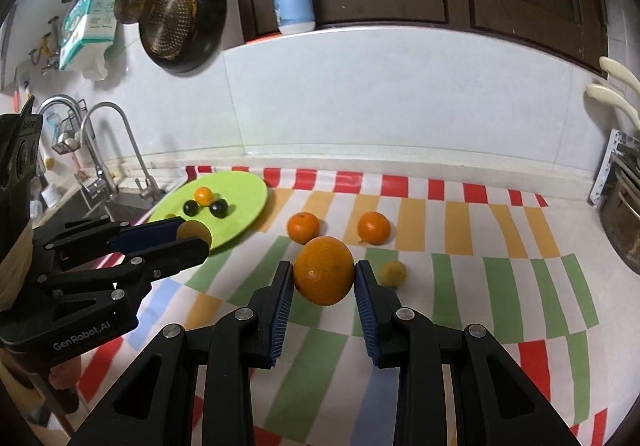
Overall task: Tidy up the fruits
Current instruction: 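Carry the brown fruit with the left gripper while the right carries the orange to the plate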
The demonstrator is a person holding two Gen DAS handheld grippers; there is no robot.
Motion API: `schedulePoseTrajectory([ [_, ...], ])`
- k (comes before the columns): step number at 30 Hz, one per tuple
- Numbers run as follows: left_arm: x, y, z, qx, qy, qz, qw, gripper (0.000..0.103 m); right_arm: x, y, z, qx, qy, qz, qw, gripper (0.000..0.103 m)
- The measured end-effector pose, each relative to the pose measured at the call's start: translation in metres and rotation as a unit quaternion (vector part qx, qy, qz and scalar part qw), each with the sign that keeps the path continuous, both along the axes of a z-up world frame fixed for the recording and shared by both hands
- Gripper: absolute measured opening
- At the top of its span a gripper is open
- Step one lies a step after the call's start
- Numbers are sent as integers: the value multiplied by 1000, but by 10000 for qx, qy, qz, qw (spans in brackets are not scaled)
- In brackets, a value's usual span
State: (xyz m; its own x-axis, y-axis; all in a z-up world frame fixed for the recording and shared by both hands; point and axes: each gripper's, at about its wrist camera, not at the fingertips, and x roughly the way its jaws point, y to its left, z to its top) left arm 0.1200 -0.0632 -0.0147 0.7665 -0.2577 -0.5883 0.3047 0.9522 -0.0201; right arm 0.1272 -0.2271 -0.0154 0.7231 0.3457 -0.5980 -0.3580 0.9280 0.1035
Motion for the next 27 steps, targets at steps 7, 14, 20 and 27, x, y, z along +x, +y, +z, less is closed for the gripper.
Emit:
schedulePoseTrajectory([
  [7, -15, 20, 11, 6, -181, 301, 9994, 26, -8, 20, 8, 47, -141, 166, 9998, 32],
  [14, -24, 44, 17, 18, -277, 579, 9979, 26, -9, 42, 16, 167, -233, 323, 9991, 32],
  [20, -29, 66, 20, 31, -351, 844, 9958, 26, -8, 64, 20, 249, -271, 495, 9981, 32],
  [27, -30, 89, 25, 89, -457, 1109, 9927, 26, -7, 89, 25, 268, -333, 707, 9966, 32],
])
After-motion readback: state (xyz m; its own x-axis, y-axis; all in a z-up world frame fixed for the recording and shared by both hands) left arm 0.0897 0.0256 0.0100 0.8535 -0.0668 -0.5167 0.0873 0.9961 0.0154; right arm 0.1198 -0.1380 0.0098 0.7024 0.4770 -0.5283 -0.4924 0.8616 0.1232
